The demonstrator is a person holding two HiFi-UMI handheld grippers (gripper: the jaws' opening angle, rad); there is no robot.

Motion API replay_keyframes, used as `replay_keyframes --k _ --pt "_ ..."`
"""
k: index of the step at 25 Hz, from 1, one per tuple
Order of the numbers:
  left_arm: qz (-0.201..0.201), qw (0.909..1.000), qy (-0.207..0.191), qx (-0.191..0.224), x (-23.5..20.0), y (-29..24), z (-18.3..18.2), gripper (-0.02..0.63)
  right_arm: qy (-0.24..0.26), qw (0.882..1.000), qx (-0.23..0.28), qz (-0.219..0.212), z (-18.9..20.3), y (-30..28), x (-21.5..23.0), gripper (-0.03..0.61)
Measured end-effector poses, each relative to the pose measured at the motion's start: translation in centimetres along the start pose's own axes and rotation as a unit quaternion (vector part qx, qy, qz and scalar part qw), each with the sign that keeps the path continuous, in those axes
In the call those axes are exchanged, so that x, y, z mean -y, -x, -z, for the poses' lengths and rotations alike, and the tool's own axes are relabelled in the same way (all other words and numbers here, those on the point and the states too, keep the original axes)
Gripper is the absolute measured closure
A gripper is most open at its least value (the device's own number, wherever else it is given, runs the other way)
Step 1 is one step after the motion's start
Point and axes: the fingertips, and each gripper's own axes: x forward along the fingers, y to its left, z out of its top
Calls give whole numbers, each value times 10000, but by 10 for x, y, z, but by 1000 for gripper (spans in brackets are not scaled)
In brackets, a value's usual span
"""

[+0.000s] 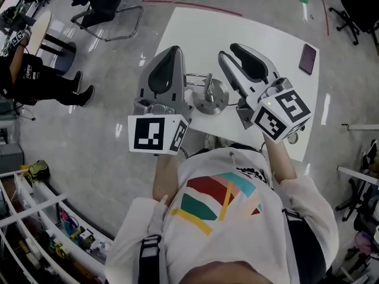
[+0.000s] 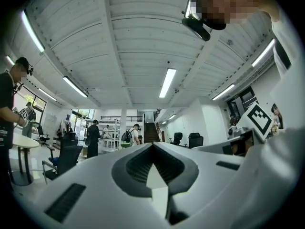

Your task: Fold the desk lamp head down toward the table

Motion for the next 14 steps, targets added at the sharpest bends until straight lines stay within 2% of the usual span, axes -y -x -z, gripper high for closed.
replay_keyframes --k 14 --pt "-119 9998 136 -22 -6 11 8 569 249 9995 -178 -2 8 -3 -12 440"
